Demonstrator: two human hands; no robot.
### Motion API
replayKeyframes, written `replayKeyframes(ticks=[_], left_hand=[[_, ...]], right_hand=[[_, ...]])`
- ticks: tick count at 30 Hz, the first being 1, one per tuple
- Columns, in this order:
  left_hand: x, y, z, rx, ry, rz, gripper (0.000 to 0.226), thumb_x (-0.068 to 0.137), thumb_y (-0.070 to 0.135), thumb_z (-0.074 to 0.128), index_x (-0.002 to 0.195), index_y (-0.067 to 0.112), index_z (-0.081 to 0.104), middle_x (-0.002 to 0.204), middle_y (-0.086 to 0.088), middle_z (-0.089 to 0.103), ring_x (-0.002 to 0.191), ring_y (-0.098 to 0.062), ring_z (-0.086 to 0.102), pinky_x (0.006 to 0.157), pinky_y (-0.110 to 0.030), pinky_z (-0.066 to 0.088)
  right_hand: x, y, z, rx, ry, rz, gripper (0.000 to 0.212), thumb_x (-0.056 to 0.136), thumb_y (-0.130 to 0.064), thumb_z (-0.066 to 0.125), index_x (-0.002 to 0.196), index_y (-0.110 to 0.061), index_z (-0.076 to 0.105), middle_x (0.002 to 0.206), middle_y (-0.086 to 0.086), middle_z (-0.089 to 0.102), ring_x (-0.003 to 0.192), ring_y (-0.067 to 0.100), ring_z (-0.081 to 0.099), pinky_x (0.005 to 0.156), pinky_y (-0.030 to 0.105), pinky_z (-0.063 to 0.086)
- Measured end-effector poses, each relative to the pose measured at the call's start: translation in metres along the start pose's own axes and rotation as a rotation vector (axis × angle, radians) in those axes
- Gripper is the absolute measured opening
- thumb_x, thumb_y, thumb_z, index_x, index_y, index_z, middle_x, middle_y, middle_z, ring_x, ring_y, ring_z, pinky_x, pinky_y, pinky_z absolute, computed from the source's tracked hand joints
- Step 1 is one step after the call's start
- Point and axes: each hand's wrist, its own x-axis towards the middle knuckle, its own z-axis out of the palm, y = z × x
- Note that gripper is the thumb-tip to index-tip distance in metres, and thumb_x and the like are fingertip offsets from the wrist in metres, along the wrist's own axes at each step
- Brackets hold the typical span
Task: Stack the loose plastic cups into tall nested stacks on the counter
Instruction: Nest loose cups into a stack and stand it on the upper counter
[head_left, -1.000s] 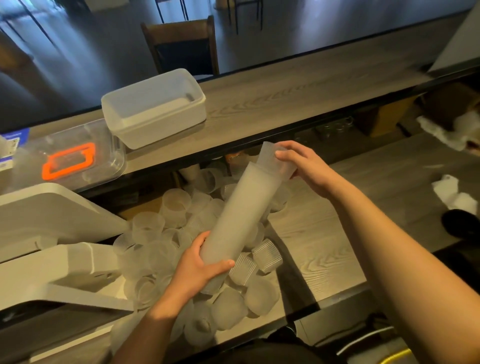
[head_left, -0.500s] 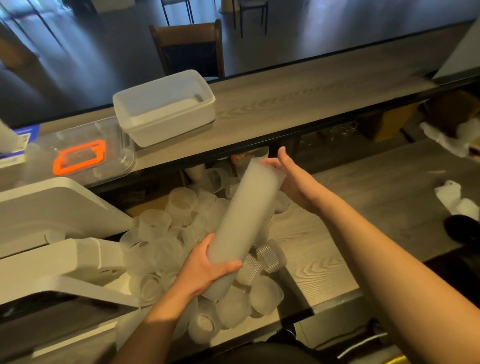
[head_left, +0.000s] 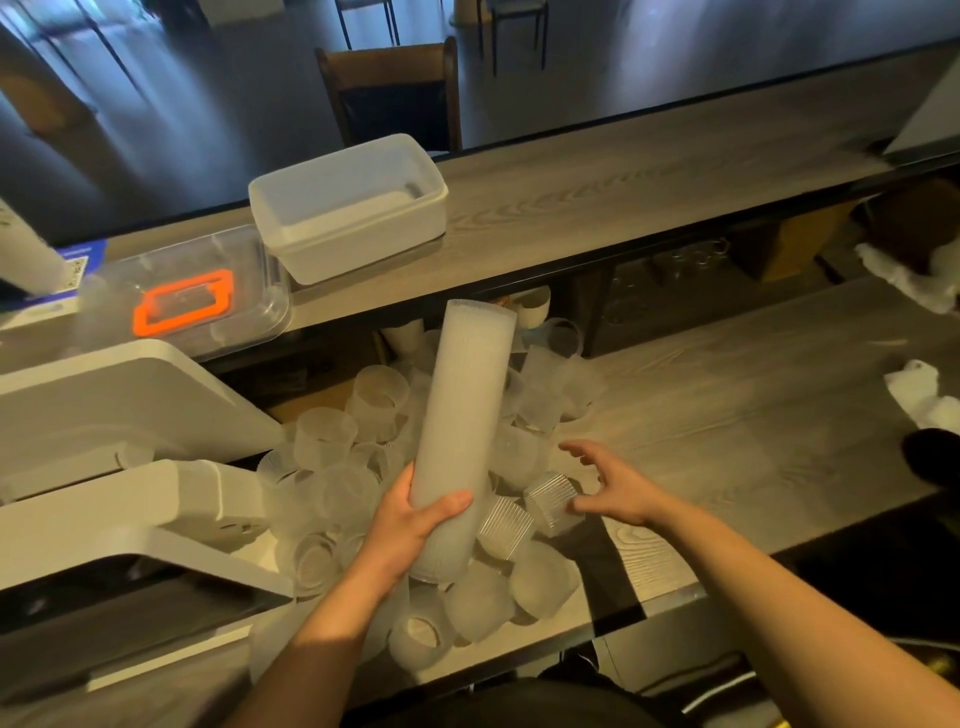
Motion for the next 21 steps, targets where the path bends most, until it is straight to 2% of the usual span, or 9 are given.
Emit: replayKeyframes(ticks=[3,7,12,17,19,21], left_hand=[[-0.003,-0.001,0.001,0.024,0.002,0.015,0.083,0.049,0.057,0.083,0.122,0.025,0.058,0.113,-0.001,0.069,0.098,-0.015,0.069,0.073,-0.027,0.055],[-0.007,-0.003,0.002,0.025,0.018,0.023,0.082,0.049,0.056,0.083,0.121,0.025,0.059,0.113,0.0,0.07,0.098,-0.015,0.069,0.072,-0.026,0.054],[-0.01,-0.003,0.0,0.02,0.036,0.019,0.078,0.047,0.057,0.083,0.116,0.029,0.06,0.112,0.0,0.069,0.099,-0.015,0.068,0.075,-0.028,0.054],[-0.013,-0.004,-0.001,0.026,0.058,0.035,0.082,0.047,0.058,0.082,0.12,0.027,0.059,0.113,0.001,0.069,0.1,-0.015,0.068,0.072,-0.024,0.054],[-0.014,-0.003,0.0,0.038,0.064,0.044,0.083,0.046,0.059,0.082,0.12,0.029,0.058,0.114,0.002,0.068,0.101,-0.015,0.067,0.072,-0.024,0.054],[-0.015,0.0,0.002,0.046,0.074,0.062,0.079,0.045,0.059,0.081,0.116,0.033,0.057,0.113,0.004,0.067,0.097,-0.009,0.067,0.07,-0.021,0.053]], right_hand=[[0.0,0.01,0.012,-0.108,-0.086,-0.055,0.097,0.071,-0.022,0.085,0.152,-0.034,0.032,0.153,-0.001,0.032,0.138,0.015,0.032,0.112,0.029,0.031],[0.007,0.016,0.026,-0.298,-0.123,-0.052,0.101,0.071,-0.027,0.085,0.154,-0.039,0.027,0.16,0.002,0.019,0.147,0.024,0.021,0.121,0.042,0.027],[0.01,0.022,0.028,-0.356,0.0,-0.099,0.087,0.072,-0.028,0.082,0.148,-0.026,0.04,0.156,0.003,0.029,0.145,0.024,0.026,0.12,0.04,0.027],[0.004,0.027,0.016,-0.077,0.093,-0.045,0.08,0.071,-0.028,0.084,0.14,-0.024,0.044,0.132,0.003,0.046,0.124,0.022,0.046,0.104,0.032,0.041],[0.001,0.025,0.009,0.08,0.159,-0.058,0.075,0.072,-0.028,0.085,0.136,-0.027,0.047,0.127,0.0,0.052,0.119,0.022,0.053,0.098,0.034,0.049],[-0.003,0.014,-0.001,0.243,0.229,-0.072,0.069,0.077,-0.028,0.085,0.136,-0.029,0.048,0.125,-0.005,0.056,0.114,0.016,0.059,0.089,0.027,0.053]])
